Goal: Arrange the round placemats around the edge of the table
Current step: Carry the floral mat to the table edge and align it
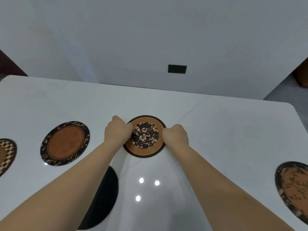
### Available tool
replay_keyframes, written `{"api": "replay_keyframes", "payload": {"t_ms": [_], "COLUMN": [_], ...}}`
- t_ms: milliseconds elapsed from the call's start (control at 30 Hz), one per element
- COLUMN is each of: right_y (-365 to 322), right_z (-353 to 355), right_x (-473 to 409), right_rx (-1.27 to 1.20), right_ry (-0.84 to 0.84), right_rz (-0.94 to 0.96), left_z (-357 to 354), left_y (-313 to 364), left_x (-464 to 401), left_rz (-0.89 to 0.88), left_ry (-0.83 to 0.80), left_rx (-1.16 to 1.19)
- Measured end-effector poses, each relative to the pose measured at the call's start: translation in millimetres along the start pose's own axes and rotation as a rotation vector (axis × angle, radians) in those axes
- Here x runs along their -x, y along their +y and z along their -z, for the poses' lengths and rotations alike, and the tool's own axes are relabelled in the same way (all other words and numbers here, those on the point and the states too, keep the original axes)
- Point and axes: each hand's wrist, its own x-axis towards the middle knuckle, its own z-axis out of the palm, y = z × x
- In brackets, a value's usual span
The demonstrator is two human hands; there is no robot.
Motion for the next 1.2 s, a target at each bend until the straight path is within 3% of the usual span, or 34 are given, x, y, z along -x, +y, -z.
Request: {"api": "replay_keyframes", "payload": {"t_ms": [267, 500, 667, 833, 1100, 1200], "right_y": [15.0, 36.3, 50.3, 78.0, 124.4, 138.7], "right_z": [11.7, 59.4, 85.3, 109.0, 135.3, 135.9], "right_x": [-15.4, -24.4, -14.7, 9.0, 57.7, 78.8], "right_rx": [0.076, 0.099, 0.087, 0.015, -0.104, -0.137], "right_ry": [0.023, 0.083, 0.083, -0.038, -0.27, -0.279], "right_rz": [0.178, 0.128, 0.127, 0.111, -0.032, -0.026], "left_z": [-8.4, -28.6, -32.1, -31.5, -36.0, -34.3], "left_y": [25.3, 65.7, 75.1, 66.3, 42.6, 27.9], "left_x": [-17.6, 11.1, 39.1, 81.9, 150.0, 167.8], "left_rz": [-0.105, -0.229, -0.189, -0.109, -0.067, -0.068], "left_ry": [-0.113, -0.115, -0.173, -0.27, -0.376, -0.437], "left_rx": [0.067, 0.06, 0.139, 0.263, 0.283, 0.266]}}
